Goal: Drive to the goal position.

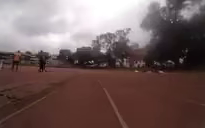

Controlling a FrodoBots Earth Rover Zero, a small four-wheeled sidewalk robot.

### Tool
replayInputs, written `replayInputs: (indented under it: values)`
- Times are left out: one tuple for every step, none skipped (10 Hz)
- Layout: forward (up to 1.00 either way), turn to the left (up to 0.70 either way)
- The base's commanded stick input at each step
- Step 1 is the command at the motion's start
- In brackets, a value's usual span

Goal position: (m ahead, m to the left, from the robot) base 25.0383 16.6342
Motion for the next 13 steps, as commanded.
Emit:
replayInputs:
  values:
    - [0.7, 0.0]
    - [0.7, 0.0]
    - [0.7, 0.0]
    - [0.7, 0.0]
    - [0.7, 0.0]
    - [0.7, 0.0]
    - [0.7, 0.12]
    - [0.7, 0.14]
    - [0.7, 0.17]
    - [0.7, 0.15]
    - [0.7, 0.25]
    - [0.7, 0.35]
    - [0.7, 0.35]
